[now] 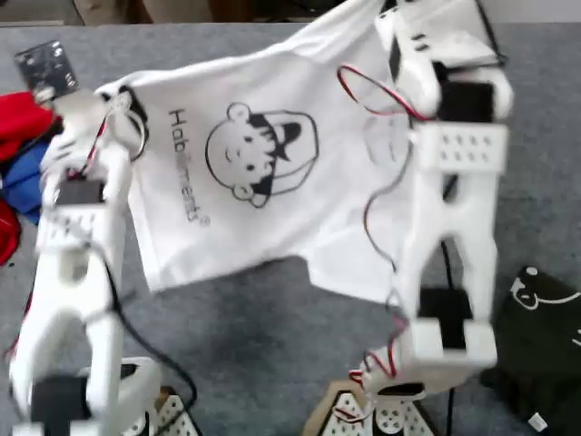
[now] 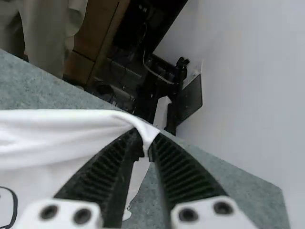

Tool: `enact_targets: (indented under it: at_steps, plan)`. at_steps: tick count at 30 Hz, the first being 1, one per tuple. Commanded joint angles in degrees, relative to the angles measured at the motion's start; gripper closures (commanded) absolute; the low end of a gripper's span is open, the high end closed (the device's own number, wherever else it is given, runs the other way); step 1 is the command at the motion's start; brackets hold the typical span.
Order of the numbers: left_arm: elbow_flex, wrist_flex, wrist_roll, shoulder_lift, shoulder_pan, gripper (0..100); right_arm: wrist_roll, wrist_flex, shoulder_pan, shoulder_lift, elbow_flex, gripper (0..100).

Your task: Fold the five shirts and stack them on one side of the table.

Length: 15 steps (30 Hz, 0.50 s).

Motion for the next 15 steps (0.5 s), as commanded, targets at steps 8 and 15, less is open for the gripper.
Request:
enact_targets:
  at_steps: [8,15]
  plan:
    - [-42.1,-1.1,-0.6,41.4,-0.1,98,-3.7,-2.4,-0.6,32.4,-34.8,99.5]
    - [-68.3,26.3,-0.5,53.6,-1.1,98,-1.2,22.4,-0.6,39.5,-55.5,99.3]
